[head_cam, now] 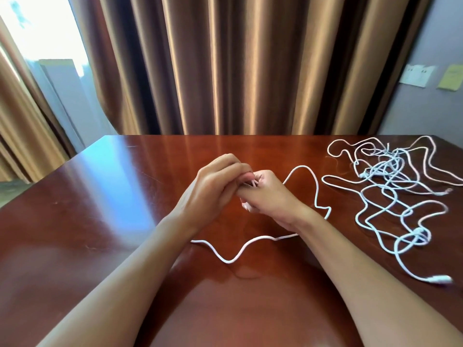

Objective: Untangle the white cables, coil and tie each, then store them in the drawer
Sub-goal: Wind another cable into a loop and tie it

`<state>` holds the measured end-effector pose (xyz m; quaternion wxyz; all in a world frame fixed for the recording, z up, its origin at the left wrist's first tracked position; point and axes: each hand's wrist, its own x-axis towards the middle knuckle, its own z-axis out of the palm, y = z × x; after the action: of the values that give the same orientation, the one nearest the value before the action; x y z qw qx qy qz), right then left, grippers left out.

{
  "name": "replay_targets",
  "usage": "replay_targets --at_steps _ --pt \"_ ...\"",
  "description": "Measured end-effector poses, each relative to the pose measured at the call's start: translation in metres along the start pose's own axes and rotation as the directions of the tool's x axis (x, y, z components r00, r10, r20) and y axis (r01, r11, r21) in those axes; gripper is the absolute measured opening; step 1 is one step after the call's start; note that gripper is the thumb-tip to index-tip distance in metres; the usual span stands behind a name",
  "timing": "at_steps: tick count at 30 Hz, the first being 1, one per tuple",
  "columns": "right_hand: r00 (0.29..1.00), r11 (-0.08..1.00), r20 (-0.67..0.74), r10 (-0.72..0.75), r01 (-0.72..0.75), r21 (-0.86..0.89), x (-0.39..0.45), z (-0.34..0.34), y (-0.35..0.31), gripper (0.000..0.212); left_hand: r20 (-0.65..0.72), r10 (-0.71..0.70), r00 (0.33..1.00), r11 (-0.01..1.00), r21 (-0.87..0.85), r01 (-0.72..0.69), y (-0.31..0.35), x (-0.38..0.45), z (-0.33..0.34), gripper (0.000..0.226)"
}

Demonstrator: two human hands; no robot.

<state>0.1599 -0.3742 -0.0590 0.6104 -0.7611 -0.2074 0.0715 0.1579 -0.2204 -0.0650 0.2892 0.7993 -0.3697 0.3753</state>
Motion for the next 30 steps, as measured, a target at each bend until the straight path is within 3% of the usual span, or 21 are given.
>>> replay_targets --at_steps 5,12,14,16,19,21,24,26,30 --pt "0.999 0.999 -0.032 -0.026 0.025 -0.044 0.000 0.004 -0.001 0.033 -0.051 -0.162 0.986 0.987 0.002 0.162 -0.001 -0.002 0.003 0.013" --pt "0.991 0.990 -0.043 -0.127 0.125 -0.063 -0.002 -0.001 -0.001 0.042 -0.062 -0.396 0.916 0.899 -0.227 0.374 0.002 0.000 0.007 0.020" --pt "0.983 0.984 -0.061 -0.176 0.173 -0.045 -0.003 0.000 0.000 0.026 -0.075 -0.471 0.879 0.855 -0.284 0.434 0.001 0.002 0.005 0.022" --pt "0.966 0.973 -0.115 -0.233 0.231 -0.023 -0.003 0.001 -0.002 0.012 -0.078 -0.583 0.809 0.763 -0.394 0.512 0.003 0.004 0.004 0.024" --pt "0.928 0.951 -0.208 -0.308 0.309 -0.030 -0.002 0.007 0.002 0.019 0.019 -0.741 0.671 0.508 -0.638 0.579 0.010 0.007 0.007 0.027" --pt "0.912 0.950 -0.270 -0.310 0.304 -0.067 -0.001 0.015 0.006 0.034 0.112 -0.769 0.630 0.370 -0.724 0.581 0.018 0.008 0.011 0.026" --pt "0.896 0.951 -0.326 -0.301 0.255 -0.175 0.001 0.023 0.014 0.047 0.216 -0.733 0.645 0.304 -0.745 0.594 0.028 0.007 0.017 0.027" --pt "0.874 0.933 -0.356 -0.332 0.248 -0.260 0.003 0.023 0.015 0.035 0.253 -0.721 0.645 0.289 -0.737 0.611 0.033 0.007 0.020 0.032" --pt "0.829 0.928 -0.432 -0.356 0.260 -0.266 0.004 0.023 0.016 0.018 0.306 -0.736 0.604 0.282 -0.673 0.684 0.032 0.006 0.026 0.033"
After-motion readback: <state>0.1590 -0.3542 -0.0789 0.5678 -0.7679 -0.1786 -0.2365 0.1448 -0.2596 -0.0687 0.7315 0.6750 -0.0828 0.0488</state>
